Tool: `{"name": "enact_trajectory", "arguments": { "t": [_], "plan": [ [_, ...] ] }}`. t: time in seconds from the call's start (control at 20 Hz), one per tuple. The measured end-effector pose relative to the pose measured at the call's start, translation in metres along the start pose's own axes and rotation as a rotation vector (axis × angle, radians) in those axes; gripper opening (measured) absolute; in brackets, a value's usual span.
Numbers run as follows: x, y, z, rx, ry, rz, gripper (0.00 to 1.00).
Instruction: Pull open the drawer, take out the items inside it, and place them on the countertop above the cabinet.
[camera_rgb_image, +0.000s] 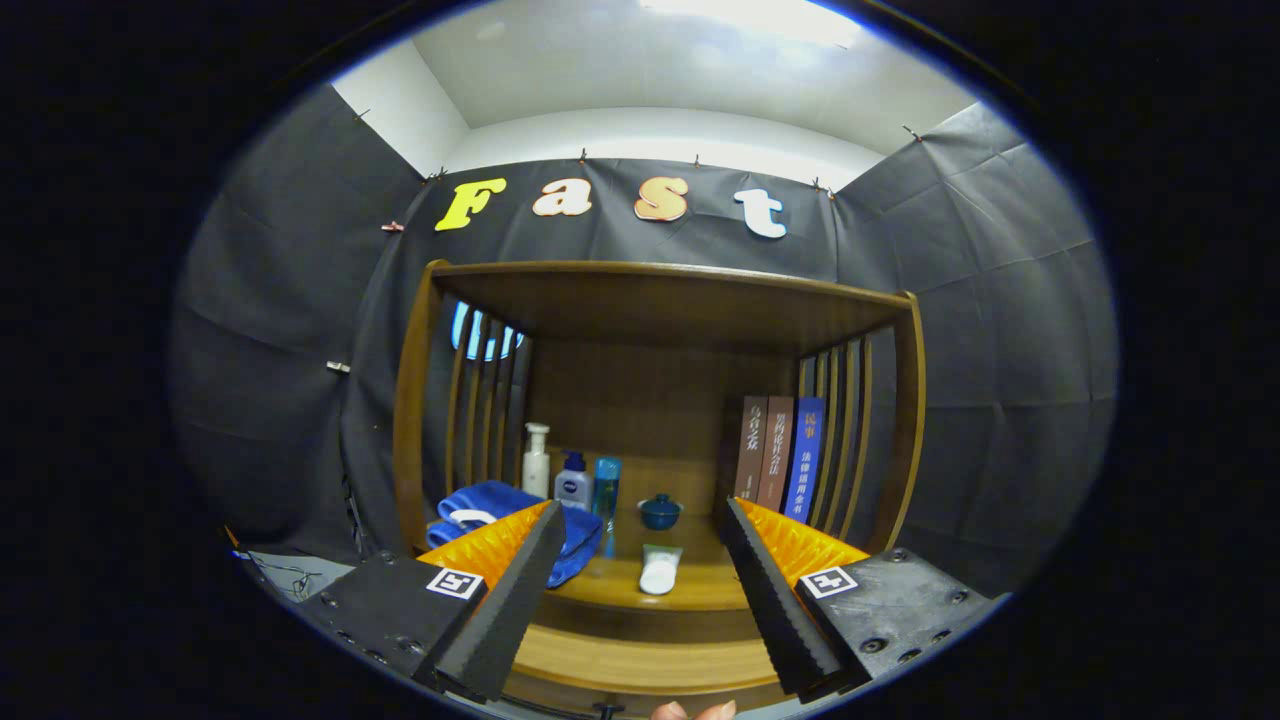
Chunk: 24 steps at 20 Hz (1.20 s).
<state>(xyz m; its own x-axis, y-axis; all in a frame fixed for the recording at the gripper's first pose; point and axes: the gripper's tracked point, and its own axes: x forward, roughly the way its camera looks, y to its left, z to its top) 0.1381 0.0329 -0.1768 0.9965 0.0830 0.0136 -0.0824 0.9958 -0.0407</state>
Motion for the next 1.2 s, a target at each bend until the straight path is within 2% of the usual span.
{"name": "enact_trajectory", "arguments": {
  "t": [0.35, 0.65, 0.95, 1.2],
  "plan": [
    [-0.043, 0.005, -0.027, 0.056, -0.006, -0.045, 0.99],
    [-0.069, -0.002, -0.093, 0.067, 0.092, -0.088, 0.99],
    [-0.075, 0.004, -0.155, 0.063, 0.208, -0.085, 0.99],
    [-0.065, 0.011, -0.188, 0.064, 0.28, -0.086, 0.99]
  ]
}}
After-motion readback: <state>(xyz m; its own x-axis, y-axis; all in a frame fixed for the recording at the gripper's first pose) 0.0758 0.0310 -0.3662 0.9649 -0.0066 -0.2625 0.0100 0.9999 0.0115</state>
